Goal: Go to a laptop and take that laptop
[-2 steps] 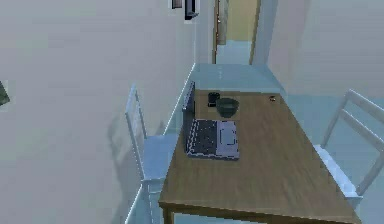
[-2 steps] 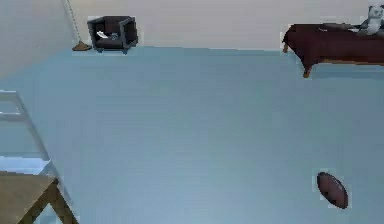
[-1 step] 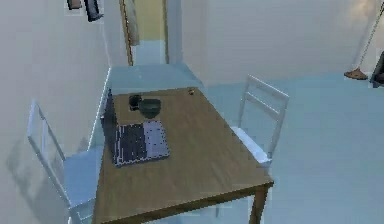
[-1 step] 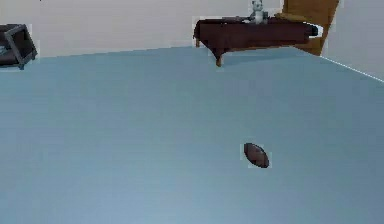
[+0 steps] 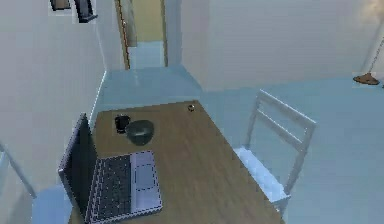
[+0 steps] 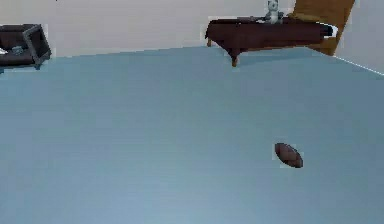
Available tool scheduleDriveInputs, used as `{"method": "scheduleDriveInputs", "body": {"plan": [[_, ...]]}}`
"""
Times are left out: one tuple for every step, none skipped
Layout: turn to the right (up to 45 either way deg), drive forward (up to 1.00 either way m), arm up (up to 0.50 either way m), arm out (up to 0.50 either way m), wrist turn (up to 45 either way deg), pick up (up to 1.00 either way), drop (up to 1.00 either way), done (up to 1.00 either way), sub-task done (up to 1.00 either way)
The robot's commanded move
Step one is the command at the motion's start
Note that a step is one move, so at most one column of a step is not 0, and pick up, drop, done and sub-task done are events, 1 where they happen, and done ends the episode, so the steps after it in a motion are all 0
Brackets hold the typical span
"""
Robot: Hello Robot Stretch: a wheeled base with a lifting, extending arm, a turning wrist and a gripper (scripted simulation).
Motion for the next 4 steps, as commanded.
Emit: {"method": "scheduleDriveInputs", "body": {"plan": [[-45.0, 0.00, 0.00, 0.00, 0.0, 0.00, 0.00, 0.00, 0.00], [-45.0, 0.00, 0.00, 0.00, 0.0, 0.00, 0.00, 0.00, 0.00], [-21.0, 0.00, 0.00, 0.00, 0.0, 0.00, 0.00, 0.00, 0.00], [0.0, 0.00, 0.50, 0.00, 0.0, 0.00, 0.00, 0.00, 0.00]]}}
